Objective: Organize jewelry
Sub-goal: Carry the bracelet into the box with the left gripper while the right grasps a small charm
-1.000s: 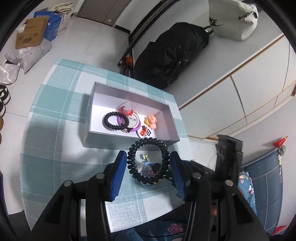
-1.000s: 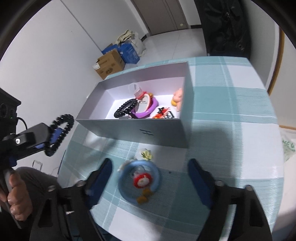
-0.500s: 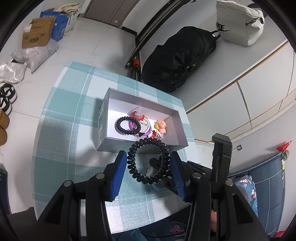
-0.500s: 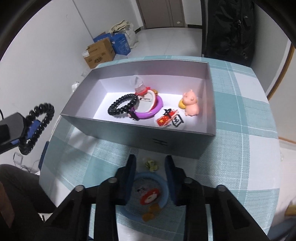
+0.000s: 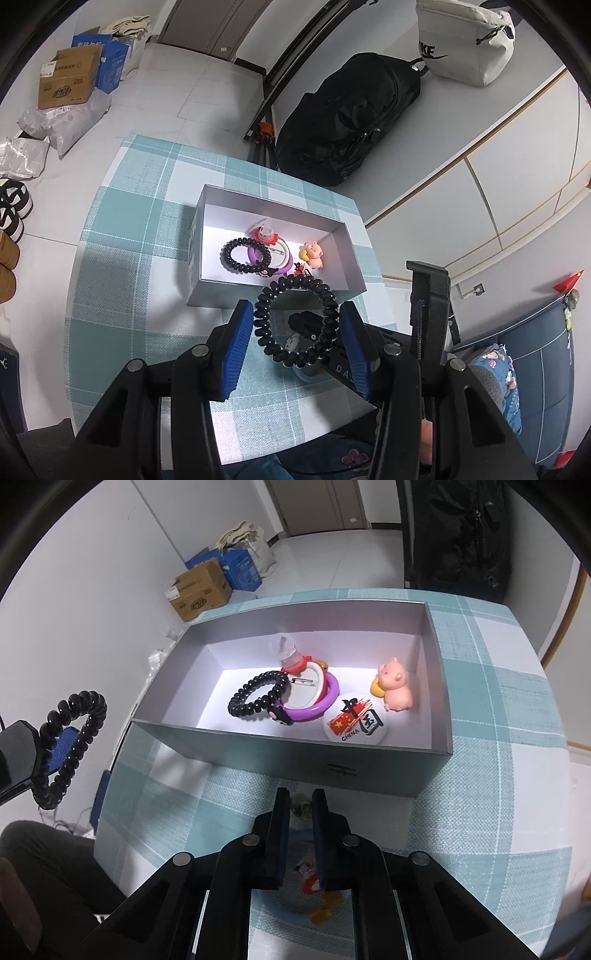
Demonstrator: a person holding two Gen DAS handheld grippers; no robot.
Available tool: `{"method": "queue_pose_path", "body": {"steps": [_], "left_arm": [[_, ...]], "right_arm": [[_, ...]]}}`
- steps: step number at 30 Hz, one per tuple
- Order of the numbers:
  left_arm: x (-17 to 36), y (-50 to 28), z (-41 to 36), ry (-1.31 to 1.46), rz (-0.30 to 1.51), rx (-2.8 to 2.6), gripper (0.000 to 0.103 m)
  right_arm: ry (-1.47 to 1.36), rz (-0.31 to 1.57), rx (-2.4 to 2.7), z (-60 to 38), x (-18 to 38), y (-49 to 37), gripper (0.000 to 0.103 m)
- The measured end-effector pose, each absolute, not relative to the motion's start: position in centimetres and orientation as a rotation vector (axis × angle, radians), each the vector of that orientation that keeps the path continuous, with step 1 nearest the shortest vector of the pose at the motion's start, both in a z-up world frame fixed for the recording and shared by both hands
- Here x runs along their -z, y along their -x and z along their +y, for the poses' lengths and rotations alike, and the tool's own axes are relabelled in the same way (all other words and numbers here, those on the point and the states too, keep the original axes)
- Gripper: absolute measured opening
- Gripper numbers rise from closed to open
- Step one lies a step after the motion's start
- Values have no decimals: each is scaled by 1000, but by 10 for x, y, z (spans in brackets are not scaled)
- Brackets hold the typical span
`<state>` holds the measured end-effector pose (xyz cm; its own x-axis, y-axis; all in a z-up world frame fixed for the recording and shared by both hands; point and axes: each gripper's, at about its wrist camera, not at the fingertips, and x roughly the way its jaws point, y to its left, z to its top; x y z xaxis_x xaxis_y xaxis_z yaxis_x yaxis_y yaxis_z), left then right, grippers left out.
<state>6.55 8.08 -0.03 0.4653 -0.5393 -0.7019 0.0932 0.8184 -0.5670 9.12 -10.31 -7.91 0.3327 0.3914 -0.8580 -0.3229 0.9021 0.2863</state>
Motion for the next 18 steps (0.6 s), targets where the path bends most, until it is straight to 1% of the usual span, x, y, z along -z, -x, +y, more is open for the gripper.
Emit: {"method": "queue_pose_path", "body": {"steps": [6, 18], "left_arm": [[1, -64, 80, 479, 1018, 402, 43], [-5, -68, 75, 460, 977, 382, 43]], "right_arm": [[-98, 1118, -497, -103, 75, -90, 11], [-113, 936, -621, -106, 26, -65, 11]]}}
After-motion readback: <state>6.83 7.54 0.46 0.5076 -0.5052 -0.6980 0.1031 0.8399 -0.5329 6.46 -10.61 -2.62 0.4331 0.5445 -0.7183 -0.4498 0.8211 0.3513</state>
